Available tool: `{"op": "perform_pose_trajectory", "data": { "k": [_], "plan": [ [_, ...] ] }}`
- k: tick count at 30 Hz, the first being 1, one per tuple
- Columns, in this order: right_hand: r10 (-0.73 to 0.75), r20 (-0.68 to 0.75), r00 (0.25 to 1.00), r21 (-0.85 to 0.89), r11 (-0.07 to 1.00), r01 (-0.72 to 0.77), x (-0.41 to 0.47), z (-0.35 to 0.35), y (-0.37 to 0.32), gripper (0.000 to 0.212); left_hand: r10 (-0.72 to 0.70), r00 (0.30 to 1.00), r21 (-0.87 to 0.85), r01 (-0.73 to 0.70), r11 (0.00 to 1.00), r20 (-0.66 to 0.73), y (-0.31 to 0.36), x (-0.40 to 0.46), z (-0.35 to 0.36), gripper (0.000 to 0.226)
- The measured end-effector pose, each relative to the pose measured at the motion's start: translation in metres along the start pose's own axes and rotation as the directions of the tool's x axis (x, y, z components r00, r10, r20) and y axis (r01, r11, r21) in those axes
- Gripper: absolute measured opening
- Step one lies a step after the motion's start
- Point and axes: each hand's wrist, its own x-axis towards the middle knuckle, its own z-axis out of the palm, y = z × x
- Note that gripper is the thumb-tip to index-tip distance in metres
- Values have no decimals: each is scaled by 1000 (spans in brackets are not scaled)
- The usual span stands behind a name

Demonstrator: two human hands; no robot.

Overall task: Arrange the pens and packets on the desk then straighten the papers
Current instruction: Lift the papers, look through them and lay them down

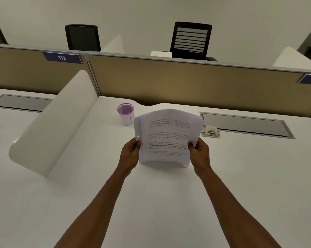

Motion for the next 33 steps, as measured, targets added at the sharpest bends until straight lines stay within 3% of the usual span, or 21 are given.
{"op": "perform_pose_trajectory", "data": {
  "k": [8,11,15,20,28,33],
  "plan": [
    [0,50,999,17,1000,-1,2,5,0,25,-1,996,23,-1,1000,92,-1,-2,8,32],
    [-34,48,998,18,999,33,2,6,-4,24,3,999,57,-5,998,33,-2,0,11,24],
    [-68,45,997,25,997,66,2,5,-8,20,19,997,81,-14,997,-72,1,3,10,43],
    [-142,-5,990,13,990,143,6,3,-23,12,50,987,91,-37,995,-151,7,8,7,32],
    [-181,-42,983,-64,982,178,8,6,-26,8,47,985,125,-26,992,-164,12,10,4,47],
    [-128,-23,991,-118,985,124,4,8,-13,9,46,990,153,-26,988,-130,6,3,0,37]
  ]
}}
